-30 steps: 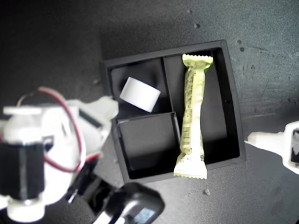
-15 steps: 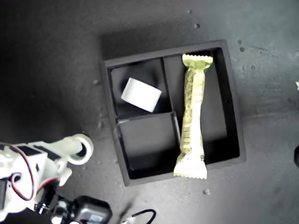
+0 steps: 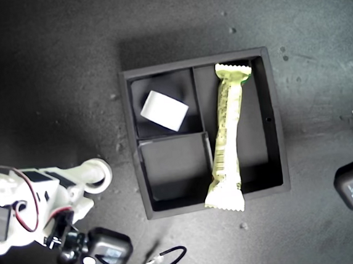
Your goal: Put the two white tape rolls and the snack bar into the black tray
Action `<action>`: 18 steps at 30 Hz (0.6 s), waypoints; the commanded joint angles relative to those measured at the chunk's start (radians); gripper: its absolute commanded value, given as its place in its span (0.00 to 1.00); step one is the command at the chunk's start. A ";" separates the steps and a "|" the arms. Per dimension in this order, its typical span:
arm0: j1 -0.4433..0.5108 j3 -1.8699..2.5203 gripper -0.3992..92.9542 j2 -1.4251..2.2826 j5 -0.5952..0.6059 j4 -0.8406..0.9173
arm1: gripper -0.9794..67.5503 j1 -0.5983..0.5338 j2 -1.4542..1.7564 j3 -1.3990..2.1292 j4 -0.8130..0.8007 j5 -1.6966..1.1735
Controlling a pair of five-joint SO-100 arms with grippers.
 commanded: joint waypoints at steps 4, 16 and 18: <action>0.000 0.006 0.16 0.006 -0.006 -0.005 | 0.01 -0.018 0.041 0.011 -0.023 0.006; -0.124 -0.179 0.00 0.057 0.063 0.330 | 0.01 0.015 0.614 0.499 -0.207 0.199; -0.143 -0.322 0.00 0.072 0.123 0.445 | 0.01 0.003 0.787 0.660 -0.298 0.255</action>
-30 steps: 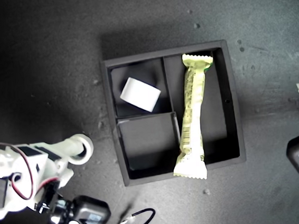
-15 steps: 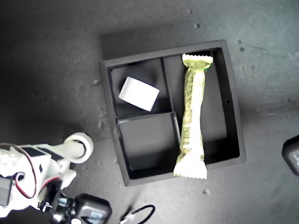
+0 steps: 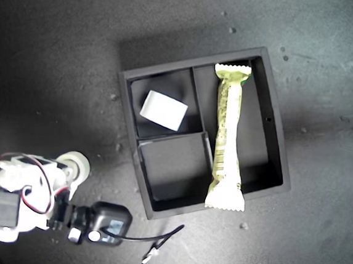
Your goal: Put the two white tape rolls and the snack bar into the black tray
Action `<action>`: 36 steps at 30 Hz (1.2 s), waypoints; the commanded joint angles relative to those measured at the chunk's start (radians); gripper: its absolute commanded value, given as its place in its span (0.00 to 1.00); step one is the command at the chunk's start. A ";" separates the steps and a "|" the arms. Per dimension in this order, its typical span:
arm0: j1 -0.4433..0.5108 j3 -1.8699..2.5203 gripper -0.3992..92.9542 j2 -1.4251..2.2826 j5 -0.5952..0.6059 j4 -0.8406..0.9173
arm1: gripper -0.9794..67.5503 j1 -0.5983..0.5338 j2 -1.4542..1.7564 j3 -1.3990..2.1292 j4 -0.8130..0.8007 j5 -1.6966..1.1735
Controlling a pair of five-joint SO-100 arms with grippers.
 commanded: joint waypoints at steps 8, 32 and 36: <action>-0.063 -0.873 0.00 -0.272 0.304 0.336 | 0.01 -0.031 0.701 0.813 -0.525 0.147; -0.069 -1.957 0.17 -1.141 0.356 0.769 | 0.01 -0.101 0.781 1.008 -0.669 0.143; -0.063 -1.937 0.22 -1.077 0.370 0.769 | 0.01 -0.101 0.781 1.009 -0.669 0.146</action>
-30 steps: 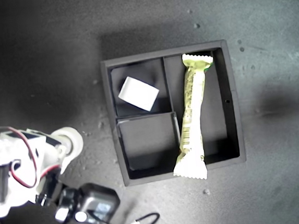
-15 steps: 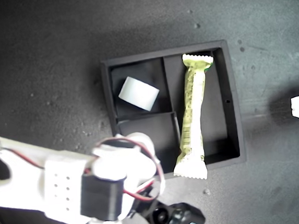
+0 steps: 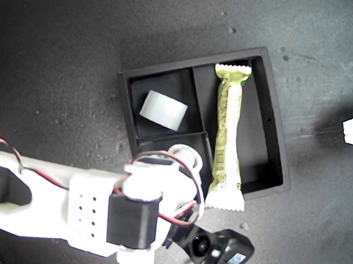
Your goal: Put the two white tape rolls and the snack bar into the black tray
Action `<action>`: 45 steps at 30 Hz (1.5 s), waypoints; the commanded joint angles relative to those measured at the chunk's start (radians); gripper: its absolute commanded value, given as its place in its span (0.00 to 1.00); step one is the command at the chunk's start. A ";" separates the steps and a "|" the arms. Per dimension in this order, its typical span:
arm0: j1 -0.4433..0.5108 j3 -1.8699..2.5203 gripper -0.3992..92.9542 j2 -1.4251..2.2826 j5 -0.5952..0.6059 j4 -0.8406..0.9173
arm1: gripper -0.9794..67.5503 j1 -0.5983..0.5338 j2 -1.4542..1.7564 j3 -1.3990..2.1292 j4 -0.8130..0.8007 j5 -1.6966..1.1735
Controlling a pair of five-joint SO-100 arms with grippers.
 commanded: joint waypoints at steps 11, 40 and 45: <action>-0.020 0.545 0.18 0.592 -0.038 0.018 | 0.01 0.011 0.012 -0.015 0.049 0.008; -0.189 2.688 0.00 1.944 -0.153 -0.818 | 0.04 0.172 0.015 0.071 0.474 0.124; -0.187 2.872 0.00 2.256 -0.156 -0.793 | 0.04 0.172 0.015 0.071 0.483 0.124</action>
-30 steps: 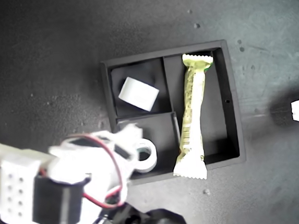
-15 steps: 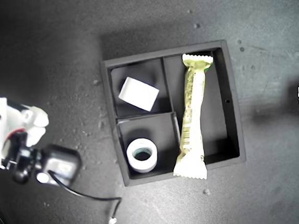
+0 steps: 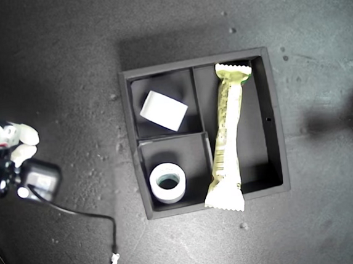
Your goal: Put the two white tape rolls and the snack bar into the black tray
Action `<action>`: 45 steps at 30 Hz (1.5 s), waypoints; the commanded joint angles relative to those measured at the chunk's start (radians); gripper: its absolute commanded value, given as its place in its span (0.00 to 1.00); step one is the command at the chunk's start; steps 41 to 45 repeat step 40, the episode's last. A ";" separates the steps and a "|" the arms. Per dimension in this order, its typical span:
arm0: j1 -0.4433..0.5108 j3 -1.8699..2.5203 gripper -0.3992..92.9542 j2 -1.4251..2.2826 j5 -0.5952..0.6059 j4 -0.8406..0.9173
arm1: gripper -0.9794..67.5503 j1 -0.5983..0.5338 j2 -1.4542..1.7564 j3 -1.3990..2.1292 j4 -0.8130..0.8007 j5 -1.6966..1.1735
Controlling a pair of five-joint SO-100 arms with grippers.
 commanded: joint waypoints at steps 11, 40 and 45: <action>-0.025 0.242 0.00 0.626 -0.055 0.262 | 0.04 0.003 -0.002 0.012 0.057 -0.021; -0.032 0.242 0.06 0.624 0.025 0.379 | 0.04 0.003 -0.002 0.012 0.057 -0.023; -0.032 0.242 0.06 0.624 0.025 0.379 | 0.04 0.003 -0.002 0.012 0.057 -0.023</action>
